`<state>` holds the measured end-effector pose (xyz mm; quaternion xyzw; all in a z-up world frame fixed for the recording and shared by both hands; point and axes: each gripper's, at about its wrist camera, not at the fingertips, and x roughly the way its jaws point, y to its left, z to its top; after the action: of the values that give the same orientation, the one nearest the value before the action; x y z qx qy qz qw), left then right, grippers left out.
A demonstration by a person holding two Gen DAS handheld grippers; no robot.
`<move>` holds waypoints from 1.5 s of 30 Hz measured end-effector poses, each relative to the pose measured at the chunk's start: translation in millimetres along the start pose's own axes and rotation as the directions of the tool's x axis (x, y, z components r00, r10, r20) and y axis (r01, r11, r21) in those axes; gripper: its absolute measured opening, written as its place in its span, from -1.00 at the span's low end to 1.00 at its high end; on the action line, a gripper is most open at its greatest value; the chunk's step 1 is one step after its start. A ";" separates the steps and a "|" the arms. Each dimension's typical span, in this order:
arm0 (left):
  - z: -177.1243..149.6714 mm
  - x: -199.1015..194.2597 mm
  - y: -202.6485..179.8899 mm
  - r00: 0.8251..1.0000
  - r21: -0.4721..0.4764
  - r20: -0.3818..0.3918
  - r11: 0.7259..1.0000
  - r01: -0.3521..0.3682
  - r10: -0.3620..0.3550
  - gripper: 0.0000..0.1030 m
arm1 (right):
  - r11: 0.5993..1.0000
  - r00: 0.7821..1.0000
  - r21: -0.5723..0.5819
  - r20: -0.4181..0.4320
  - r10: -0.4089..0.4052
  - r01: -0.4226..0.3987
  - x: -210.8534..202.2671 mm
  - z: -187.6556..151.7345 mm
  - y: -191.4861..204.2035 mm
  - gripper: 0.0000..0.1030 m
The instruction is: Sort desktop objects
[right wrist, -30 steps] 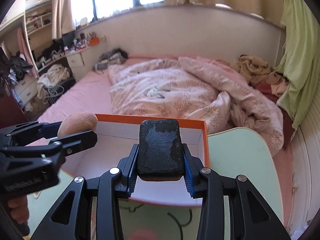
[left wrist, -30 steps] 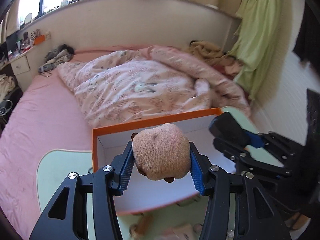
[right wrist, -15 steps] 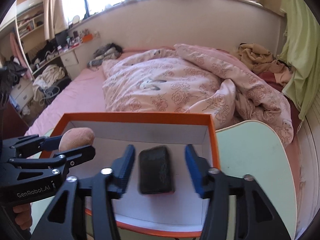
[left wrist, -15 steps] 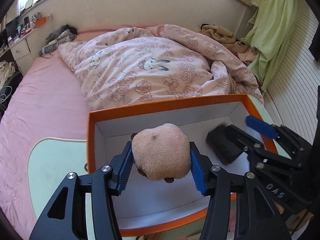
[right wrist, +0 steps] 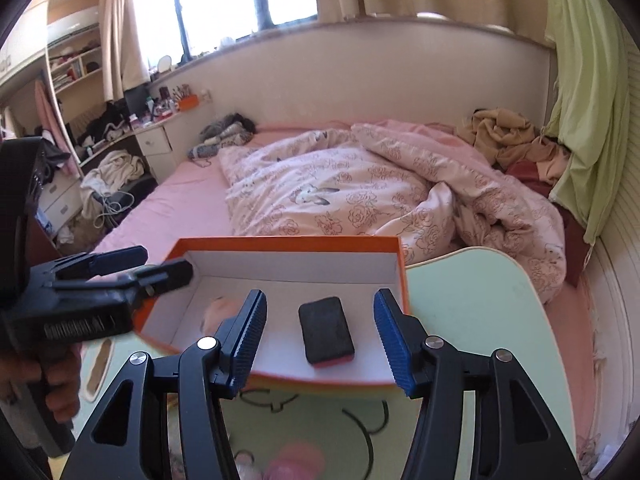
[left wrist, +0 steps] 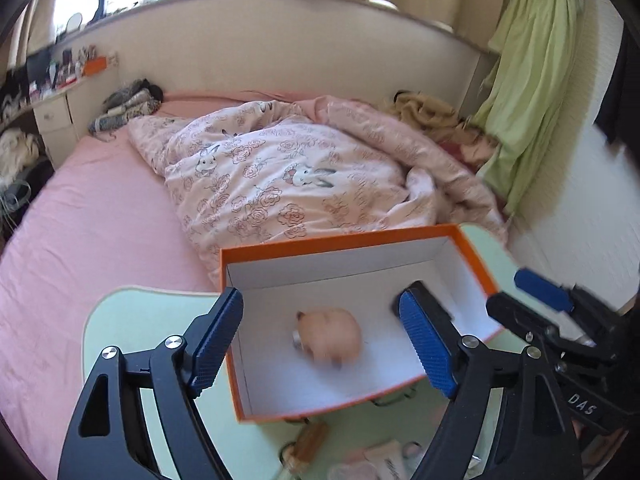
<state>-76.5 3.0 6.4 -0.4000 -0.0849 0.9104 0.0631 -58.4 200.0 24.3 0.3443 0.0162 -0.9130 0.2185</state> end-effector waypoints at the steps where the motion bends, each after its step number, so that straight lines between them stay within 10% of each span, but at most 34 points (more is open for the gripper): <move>1: -4.1 -8.0 2.3 1.000 -0.004 0.003 1.000 0.002 -0.002 0.57 | 1.000 1.000 0.000 0.005 0.001 -0.001 -7.4 -5.3 -0.7 0.08; 16: -163.1 -70.4 6.4 0.996 -0.049 -0.076 0.998 -0.041 0.037 0.57 | 1.000 1.000 0.021 -0.017 -0.012 0.012 -83.4 -141.9 14.0 0.08; 22: -207.4 -79.9 -11.6 0.991 -0.014 0.037 0.991 -0.130 0.131 0.57 | 0.990 0.994 0.090 0.009 0.111 -0.112 -94.0 -172.6 35.4 0.08; 45: -211.6 -65.9 -19.8 0.996 -0.035 0.037 0.996 -0.077 0.078 0.57 | 1.000 0.999 0.008 0.033 0.004 -0.004 -69.0 -200.8 55.9 -0.26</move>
<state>125.2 32.3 -83.1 -0.3863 -0.0860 0.9181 0.0194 135.4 212.3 -78.1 0.3298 0.0084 -0.9182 0.2191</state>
